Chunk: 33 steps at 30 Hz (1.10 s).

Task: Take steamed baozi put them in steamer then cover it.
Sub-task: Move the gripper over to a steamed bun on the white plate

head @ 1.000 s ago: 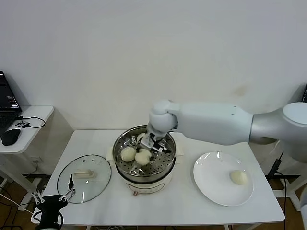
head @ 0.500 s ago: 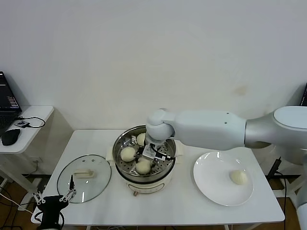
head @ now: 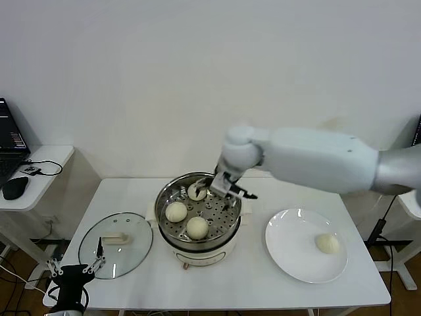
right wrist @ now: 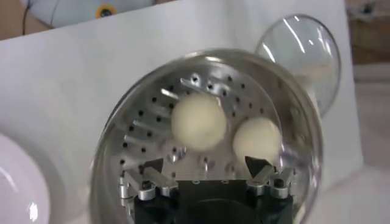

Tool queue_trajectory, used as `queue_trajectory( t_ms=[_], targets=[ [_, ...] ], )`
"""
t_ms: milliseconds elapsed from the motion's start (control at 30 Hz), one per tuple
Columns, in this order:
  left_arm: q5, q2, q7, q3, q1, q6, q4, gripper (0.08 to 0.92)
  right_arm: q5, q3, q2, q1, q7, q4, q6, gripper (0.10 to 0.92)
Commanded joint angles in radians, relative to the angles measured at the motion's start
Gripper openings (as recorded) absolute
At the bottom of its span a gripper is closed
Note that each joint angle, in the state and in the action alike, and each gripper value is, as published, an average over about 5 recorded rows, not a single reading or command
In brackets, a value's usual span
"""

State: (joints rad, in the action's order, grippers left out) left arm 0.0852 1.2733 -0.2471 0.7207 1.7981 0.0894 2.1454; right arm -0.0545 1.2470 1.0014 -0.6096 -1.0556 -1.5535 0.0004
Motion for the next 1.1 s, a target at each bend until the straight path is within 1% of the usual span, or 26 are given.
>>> queue_trajectory(
  t_ms=[33,133,233,333,467,600,700,833,1100],
  targets=[
    [0.001,-0.01,0.002,-0.005,-0.006,-0.002,0.0,0.823,-0.082,-0.06,-0.338,-0.02,-0.039,-0.102,-0.298,0.823],
    [0.0,-0.019,0.003,-0.012,-0.01,-0.004,0.0,0.823,-0.036,-0.08,-0.486,0.041,-0.042,-0.136,-0.315,0.823],
    [0.001,-0.028,0.004,-0.017,-0.015,-0.006,-0.003,0.823,0.038,-0.101,-0.584,0.125,-0.043,-0.147,-0.296,0.823],
    [0.0,-0.034,0.005,-0.021,-0.02,-0.008,-0.01,0.823,0.11,-0.154,-0.647,0.237,-0.041,-0.14,-0.271,0.823],
    [-0.002,-0.033,0.005,-0.027,-0.021,-0.01,-0.015,0.823,0.191,-0.336,-0.697,0.475,-0.03,-0.101,-0.235,0.823],
    [-0.004,-0.031,0.006,-0.027,-0.014,-0.01,-0.015,0.823,0.255,-0.537,-0.711,0.729,-0.023,-0.051,-0.209,0.823],
    [-0.007,-0.03,0.006,-0.026,-0.01,-0.01,-0.015,0.823,0.287,-0.641,-0.708,0.844,-0.018,-0.018,-0.2,0.823],
    [-0.01,-0.026,0.006,-0.026,-0.007,-0.012,-0.014,0.823,0.311,-0.697,-0.682,0.913,-0.009,0.031,-0.192,0.823],
    [-0.01,-0.022,0.007,-0.02,0.001,-0.016,-0.012,0.823,0.341,-0.708,-0.601,0.947,0.01,0.114,-0.188,0.823]
  ],
)
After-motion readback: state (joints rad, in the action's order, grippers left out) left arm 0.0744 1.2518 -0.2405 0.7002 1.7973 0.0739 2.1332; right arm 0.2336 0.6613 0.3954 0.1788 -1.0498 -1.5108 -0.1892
